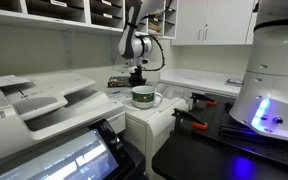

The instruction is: Put the marker into the mug.

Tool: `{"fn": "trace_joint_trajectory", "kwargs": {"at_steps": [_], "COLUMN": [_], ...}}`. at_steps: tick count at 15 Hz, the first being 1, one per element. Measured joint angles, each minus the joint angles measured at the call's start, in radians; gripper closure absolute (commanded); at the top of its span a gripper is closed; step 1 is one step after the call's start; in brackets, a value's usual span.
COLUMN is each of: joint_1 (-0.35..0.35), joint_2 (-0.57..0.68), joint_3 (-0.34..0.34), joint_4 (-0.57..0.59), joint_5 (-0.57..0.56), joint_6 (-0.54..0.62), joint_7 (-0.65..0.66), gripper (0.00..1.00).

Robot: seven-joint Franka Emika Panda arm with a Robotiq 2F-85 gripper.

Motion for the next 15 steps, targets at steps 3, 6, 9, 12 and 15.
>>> {"fn": "trace_joint_trajectory", "kwargs": {"at_steps": [3,6,9,12,15], "joint_1": [0.017,0.07,0.131,0.179,0.207], "joint_2": [-0.024,-0.108,-0.237,-0.38,-0.508], "joint_3": [-0.03,-0.112,-0.185,-0.209,-0.203], "joint_4": [-0.014,-0.082,-0.193,-0.313,-0.414], "joint_5": [-0.048,-0.164,-0.303,-0.447,-0.627], "joint_6": [0.001,-0.007,-0.017,-0.018,-0.018], "joint_7": [-0.042,-0.044,-0.043,-0.014,0.083], "gripper": [0.94,0.94,0.94,0.94,0.94]}}
